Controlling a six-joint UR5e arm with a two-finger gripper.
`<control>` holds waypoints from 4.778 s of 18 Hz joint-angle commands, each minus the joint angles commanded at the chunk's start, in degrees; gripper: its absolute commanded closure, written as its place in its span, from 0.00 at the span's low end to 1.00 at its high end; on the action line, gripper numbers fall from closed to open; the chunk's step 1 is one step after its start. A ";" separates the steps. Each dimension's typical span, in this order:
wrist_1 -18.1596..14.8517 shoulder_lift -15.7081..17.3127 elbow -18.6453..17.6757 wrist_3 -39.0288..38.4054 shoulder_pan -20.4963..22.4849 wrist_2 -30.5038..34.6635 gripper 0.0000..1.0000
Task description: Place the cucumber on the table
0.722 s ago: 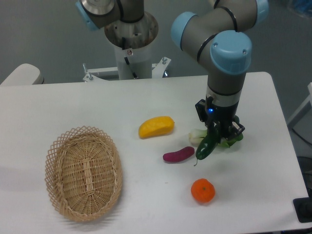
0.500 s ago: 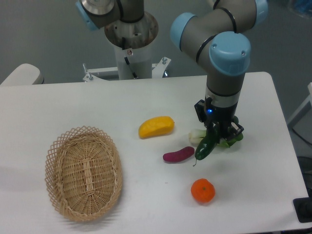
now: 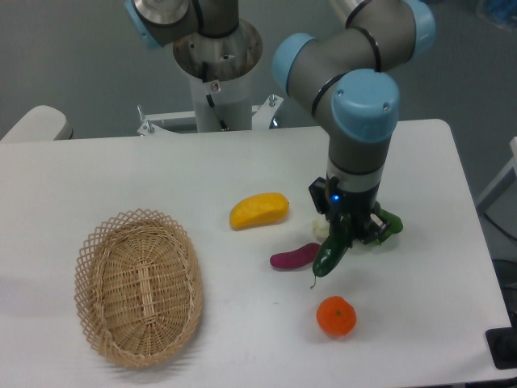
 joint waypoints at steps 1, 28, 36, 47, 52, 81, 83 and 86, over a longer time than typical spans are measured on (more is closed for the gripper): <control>0.00 0.00 0.00 -0.52 -0.09 0.00 0.77; 13.97 -15.12 -0.53 -21.19 -14.06 5.27 0.77; 13.89 -16.08 -1.41 -16.70 -14.42 5.54 0.77; 13.89 -16.44 -1.41 -16.79 -14.42 5.54 0.36; 13.71 -15.12 -0.62 -16.70 -13.89 5.54 0.00; 4.83 -2.64 5.19 35.77 14.23 -0.87 0.00; 4.75 -2.64 5.10 36.12 14.68 -1.84 0.00; 4.75 -2.64 5.01 36.04 14.68 -1.93 0.00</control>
